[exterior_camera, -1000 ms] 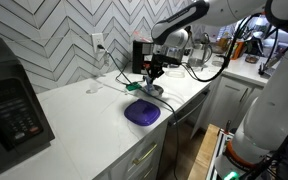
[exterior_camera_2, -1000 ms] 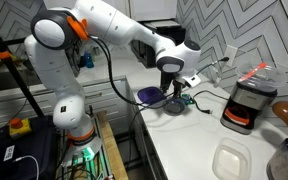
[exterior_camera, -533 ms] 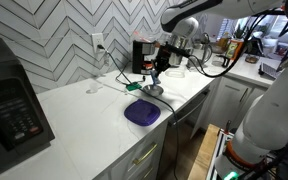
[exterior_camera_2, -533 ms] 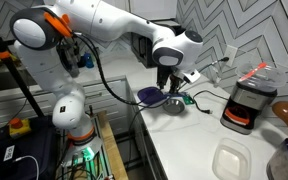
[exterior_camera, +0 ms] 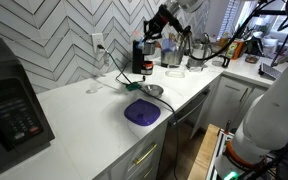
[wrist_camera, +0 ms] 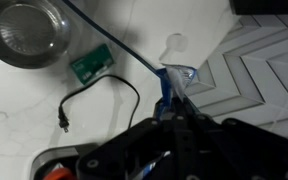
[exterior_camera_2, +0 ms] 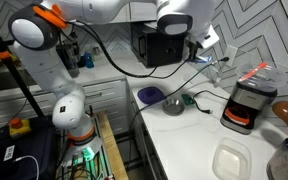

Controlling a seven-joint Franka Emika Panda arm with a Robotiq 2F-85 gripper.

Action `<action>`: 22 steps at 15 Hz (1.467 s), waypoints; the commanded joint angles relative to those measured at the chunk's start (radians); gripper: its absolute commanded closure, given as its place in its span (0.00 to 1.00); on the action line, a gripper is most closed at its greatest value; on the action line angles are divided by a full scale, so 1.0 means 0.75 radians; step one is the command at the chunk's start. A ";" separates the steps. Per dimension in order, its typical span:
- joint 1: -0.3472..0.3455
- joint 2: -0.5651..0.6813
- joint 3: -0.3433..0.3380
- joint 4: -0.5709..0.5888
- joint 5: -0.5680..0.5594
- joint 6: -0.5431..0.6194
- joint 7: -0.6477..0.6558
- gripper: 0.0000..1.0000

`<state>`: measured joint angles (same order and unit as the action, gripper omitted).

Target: Put the candy bar in the lunch box

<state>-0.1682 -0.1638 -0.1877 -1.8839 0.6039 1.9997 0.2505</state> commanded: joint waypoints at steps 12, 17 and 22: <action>-0.119 0.665 -0.127 0.881 0.032 0.481 0.745 1.00; -0.137 0.774 -0.122 0.998 -0.238 0.421 1.044 1.00; -0.111 0.801 -0.160 1.044 -0.317 0.282 1.106 1.00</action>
<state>-0.2526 0.4151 -0.2897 -1.1492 0.4024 2.2905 1.0387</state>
